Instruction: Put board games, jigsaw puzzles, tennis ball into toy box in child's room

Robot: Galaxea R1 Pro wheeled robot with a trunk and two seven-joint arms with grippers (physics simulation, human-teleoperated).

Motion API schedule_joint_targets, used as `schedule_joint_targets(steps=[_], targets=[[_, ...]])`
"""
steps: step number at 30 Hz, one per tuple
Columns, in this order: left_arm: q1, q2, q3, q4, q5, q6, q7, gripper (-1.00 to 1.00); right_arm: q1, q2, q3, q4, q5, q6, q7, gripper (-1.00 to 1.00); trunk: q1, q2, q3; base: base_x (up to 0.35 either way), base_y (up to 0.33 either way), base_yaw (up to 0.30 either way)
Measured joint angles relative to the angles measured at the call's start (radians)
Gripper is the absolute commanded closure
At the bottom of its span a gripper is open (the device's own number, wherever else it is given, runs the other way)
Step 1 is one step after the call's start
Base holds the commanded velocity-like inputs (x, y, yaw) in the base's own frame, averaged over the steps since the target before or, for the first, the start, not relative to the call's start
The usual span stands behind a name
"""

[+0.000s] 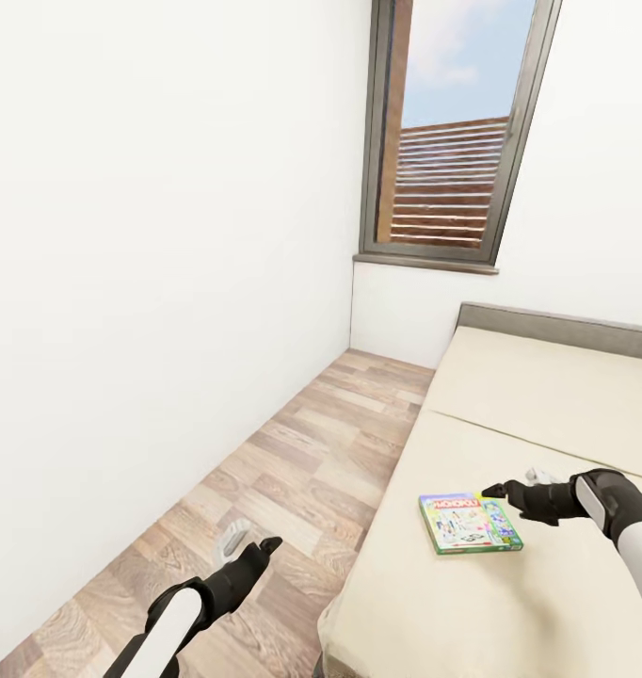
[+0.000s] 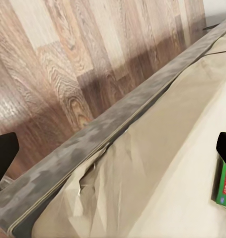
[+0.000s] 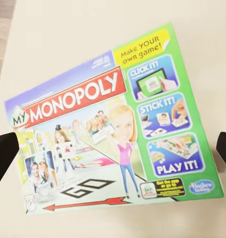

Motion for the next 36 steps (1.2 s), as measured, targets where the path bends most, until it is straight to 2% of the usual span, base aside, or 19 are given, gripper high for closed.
schedule_joint_targets(steps=[12,19,26,32,36], targets=[[0.0,0.001,0.0,0.0,0.001,-0.001,0.0,-1.0,0.001,-0.004,0.002,-0.002,-0.005,-0.003,0.014,-1.0,0.046,-0.084,-0.038,0.0,0.0,0.0],[0.0,0.001,0.0,0.0,0.002,-0.002,-0.004,-1.0,0.001,0.001,0.006,-0.002,-0.003,-0.003,0.015,-1.0,0.046,-0.084,-0.038,0.0,0.0,0.0],[0.0,0.001,0.0,0.0,-0.001,-0.002,-0.001,-1.0,-0.001,0.001,0.003,-0.004,-0.01,-0.002,0.017,-1.0,0.073,-0.133,-0.059,0.0,0.0,0.0],[0.0,0.001,0.0,0.0,-0.002,-0.002,-0.004,-1.0,0.0,-0.001,0.0,-0.003,-0.021,0.002,0.018,-1.0,0.073,-0.133,-0.059,0.0,0.0,0.0],[0.0,0.001,0.0,0.0,-0.001,-0.002,-0.004,-1.0,0.0,-0.003,0.001,-0.005,-0.011,-0.002,0.017,-1.0,0.073,-0.133,-0.06,0.0,0.0,0.0]])
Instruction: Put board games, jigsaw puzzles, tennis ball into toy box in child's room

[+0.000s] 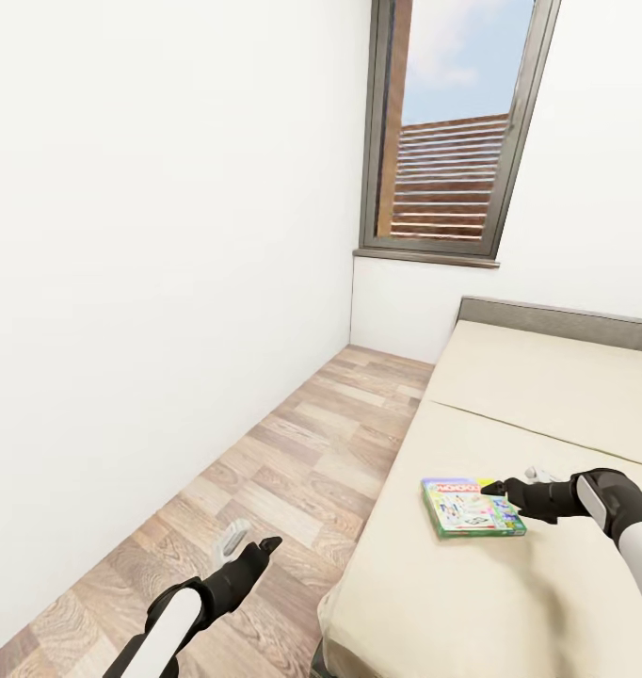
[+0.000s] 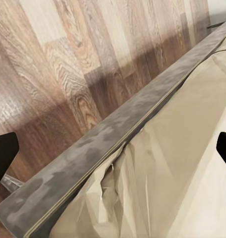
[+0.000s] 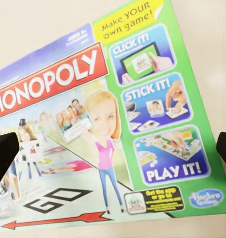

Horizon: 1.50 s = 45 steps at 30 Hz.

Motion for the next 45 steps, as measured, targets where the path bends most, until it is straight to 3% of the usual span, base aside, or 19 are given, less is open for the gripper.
schedule_joint_targets(steps=[10,16,22,30,34,42,45], targets=[[0.0,0.0,0.0,0.0,-0.001,0.0,0.0,-1.0,0.001,0.003,0.006,-0.021,0.007,-0.009,0.002,-1.0,0.0,0.0,0.0,0.0,0.0,0.0],[0.0,0.0,0.0,0.0,-0.001,0.0,0.0,-1.0,0.017,0.004,0.009,-0.057,0.016,-0.01,0.072,-1.0,0.0,0.0,0.0,0.0,0.0,0.0],[0.0,0.0,0.0,0.0,0.0,0.0,0.0,-1.0,0.024,0.0,0.007,-0.074,0.018,-0.011,0.089,-1.0,0.0,0.0,0.0,0.0,0.0,0.0],[0.0,0.0,0.0,0.0,0.0,0.0,0.0,-1.0,0.025,-0.002,0.001,-0.07,0.01,-0.011,-0.003,-1.0,0.0,0.0,0.0,0.0,0.0,0.0],[0.0,0.0,0.0,0.0,0.0,0.0,0.0,-1.0,0.025,-0.002,0.0,-0.07,0.008,-0.011,-0.017,-1.0,0.0,0.0,0.0,0.0,0.0,0.0],[0.0,0.001,0.0,-0.001,0.002,0.0,0.002,-1.0,0.025,-0.001,0.001,-0.07,0.007,-0.011,-0.024,-1.0,0.031,-0.056,-0.025,0.0,0.0,0.0],[0.0,0.001,0.0,-0.002,0.003,0.0,0.001,-1.0,0.025,0.002,0.001,-0.069,0.007,-0.01,-0.024,-1.0,0.031,-0.056,-0.025,0.0,0.0,0.0]])
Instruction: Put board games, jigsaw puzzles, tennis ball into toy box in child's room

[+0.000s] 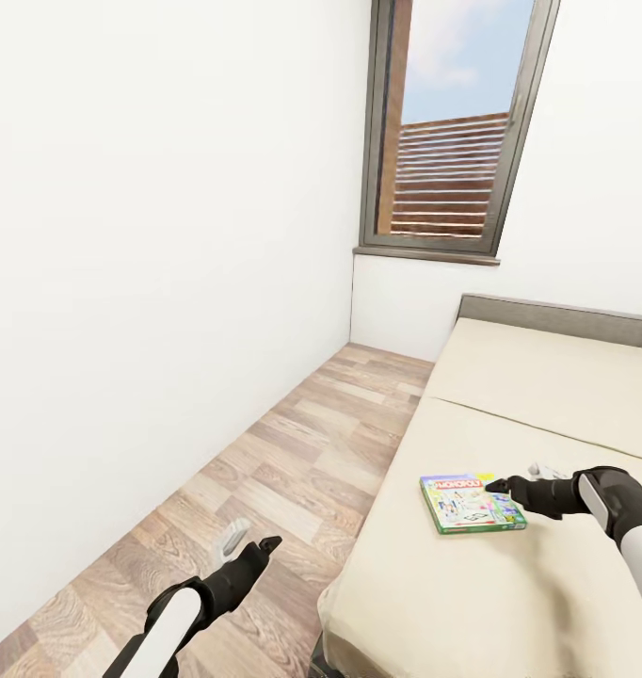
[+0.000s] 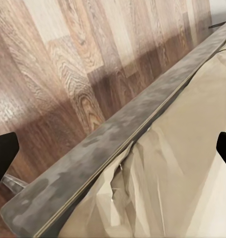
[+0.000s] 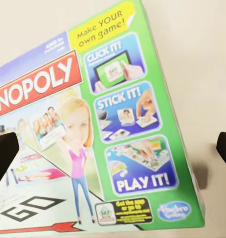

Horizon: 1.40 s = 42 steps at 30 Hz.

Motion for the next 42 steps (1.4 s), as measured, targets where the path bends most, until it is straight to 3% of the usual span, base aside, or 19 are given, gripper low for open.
schedule_joint_targets(steps=[16,31,42], targets=[[0.0,0.0,0.0,-0.001,-0.003,-0.001,-0.001,-1.0,0.001,0.009,0.002,0.015,0.005,0.004,0.004,-1.0,0.0,0.0,0.0,0.0,0.0,0.002],[0.004,0.0,-0.002,0.002,-0.008,-0.006,-0.001,-1.0,0.001,0.009,0.003,0.018,0.005,0.007,0.006,-1.0,0.0,0.0,0.0,0.0,0.0,0.235],[0.012,0.0,-0.013,0.006,-0.022,-0.008,0.002,-1.0,0.001,0.014,0.004,0.019,0.007,0.004,0.006,-1.0,0.0,0.0,0.001,0.0,0.0,0.068]])
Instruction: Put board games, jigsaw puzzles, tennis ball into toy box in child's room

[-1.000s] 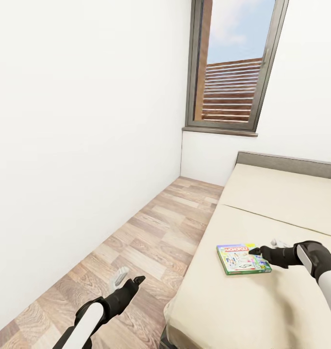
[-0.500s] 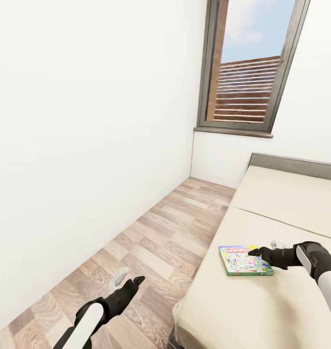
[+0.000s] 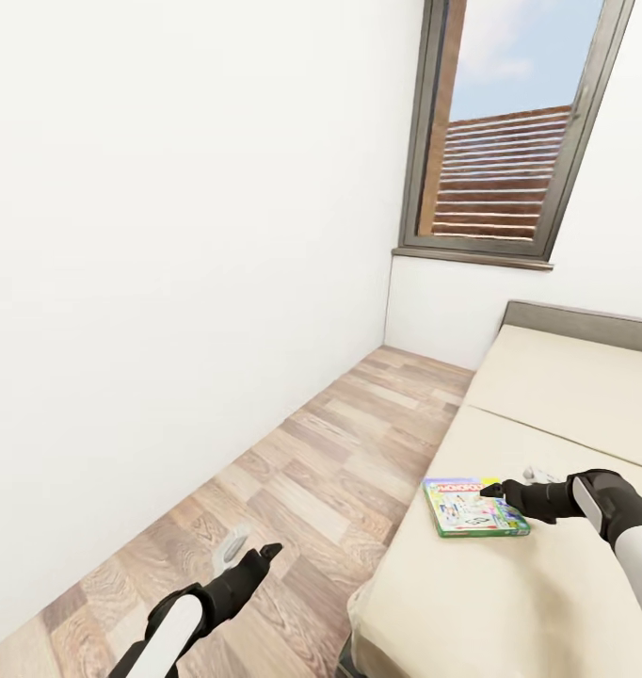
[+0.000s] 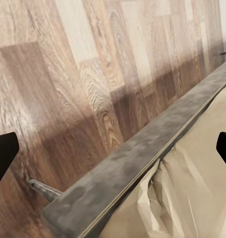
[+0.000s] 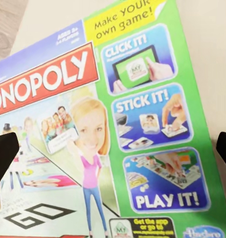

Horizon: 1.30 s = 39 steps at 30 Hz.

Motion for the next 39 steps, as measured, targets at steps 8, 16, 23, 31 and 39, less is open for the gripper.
schedule_joint_targets(steps=[8,16,23,31,39], targets=[[0.003,0.0,-0.001,0.0,-0.008,0.0,0.0,-1.0,0.0,0.0,0.0,0.0,0.0,0.0,0.0,-1.0,0.0,0.0,0.007,-0.03,0.0,0.193],[0.003,0.0,-0.001,0.0,-0.009,0.0,0.0,-1.0,0.0,0.001,0.0,0.0,-0.001,0.0,0.0,-1.0,0.0,0.0,0.008,-0.009,0.0,0.037],[0.003,0.0,0.001,0.0,-0.008,0.002,0.0,-1.0,0.0,0.001,0.001,0.0,0.0,-0.001,0.0,-1.0,0.0,0.0,0.009,-0.1,0.0,0.003],[0.003,0.0,0.003,0.0,-0.007,0.002,0.0,-1.0,0.0,0.001,0.003,0.0,0.002,-0.001,0.0,-1.0,0.0,0.0,0.009,-0.164,0.0,0.021],[0.003,0.0,0.004,0.0,-0.007,0.001,0.0,-1.0,0.0,0.002,0.005,0.0,0.004,-0.002,0.001,-1.0,0.0,0.0,0.013,-0.016,0.0,0.15]])
